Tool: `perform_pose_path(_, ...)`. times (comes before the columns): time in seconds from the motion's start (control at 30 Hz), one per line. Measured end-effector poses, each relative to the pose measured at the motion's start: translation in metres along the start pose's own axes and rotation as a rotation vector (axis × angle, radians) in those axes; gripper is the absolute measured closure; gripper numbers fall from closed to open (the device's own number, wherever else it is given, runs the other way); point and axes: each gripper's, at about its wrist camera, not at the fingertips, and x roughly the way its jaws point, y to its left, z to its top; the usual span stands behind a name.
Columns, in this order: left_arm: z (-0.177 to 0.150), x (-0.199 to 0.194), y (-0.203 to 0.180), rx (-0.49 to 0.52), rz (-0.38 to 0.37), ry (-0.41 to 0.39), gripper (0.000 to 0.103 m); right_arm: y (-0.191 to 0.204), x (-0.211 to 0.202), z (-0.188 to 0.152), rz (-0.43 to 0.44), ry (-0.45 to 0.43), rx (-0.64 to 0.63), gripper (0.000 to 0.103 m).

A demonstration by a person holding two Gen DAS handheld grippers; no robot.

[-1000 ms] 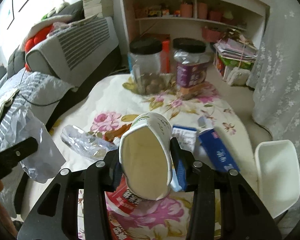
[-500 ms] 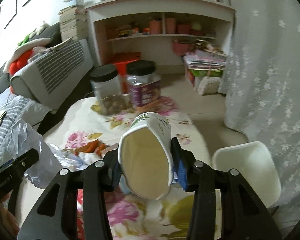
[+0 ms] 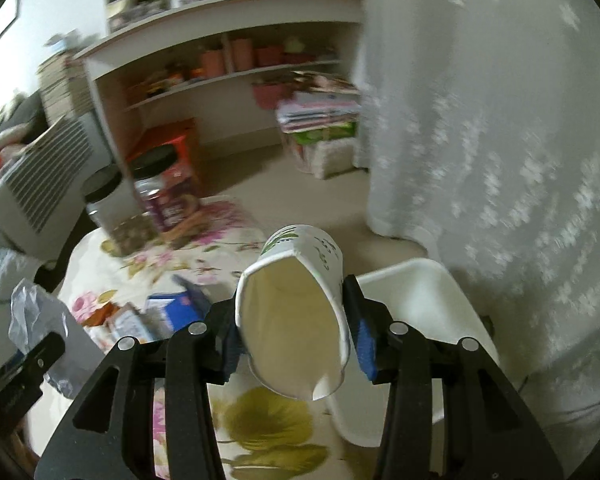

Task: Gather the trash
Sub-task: 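Carry paper and cup over the white bin and open both tools to drop them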

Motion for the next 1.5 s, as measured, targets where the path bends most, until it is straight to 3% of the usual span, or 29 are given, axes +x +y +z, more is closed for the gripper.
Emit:
perform_pose_path(0.1,-0.003,0.002,-0.025,0.04,-0.034,0.007,0.035,-0.025,-0.003,0.002,-0.027,0.0,0.058,0.054)
perform_pose_path(0.23,-0.007,0.001,-0.061,0.11,-0.065,-0.002,0.035,-0.059,-0.015,0.007,-0.07,-0.038,0.144,0.033)
perform_pose_path(0.43,-0.017,0.005,-0.113,0.208,-0.107,0.006,0.035,-0.1,-0.027,0.012,-0.112,-0.071,0.249,0.021)
perform_pose_path(0.77,-0.028,0.017,-0.202,0.303,-0.218,0.052,0.034,-0.162,-0.053,0.009,-0.219,-0.136,0.387,0.01)
perform_pose_path(0.9,-0.031,0.027,-0.23,0.329,-0.251,0.079,0.026,-0.181,-0.061,0.008,-0.289,-0.173,0.42,0.008)
perform_pose_path(1.1,-0.034,0.032,-0.245,0.357,-0.265,0.085,0.022,-0.184,-0.08,0.007,-0.404,-0.262,0.377,0.007)
perform_pose_path(1.33,-0.033,0.026,-0.238,0.359,-0.259,0.061,0.013,-0.175,-0.083,0.006,-0.419,-0.269,0.346,0.007)
perform_pose_path(1.5,-0.025,0.019,-0.225,0.348,-0.238,0.036,0.013,-0.17,-0.082,0.004,-0.408,-0.255,0.356,0.007)
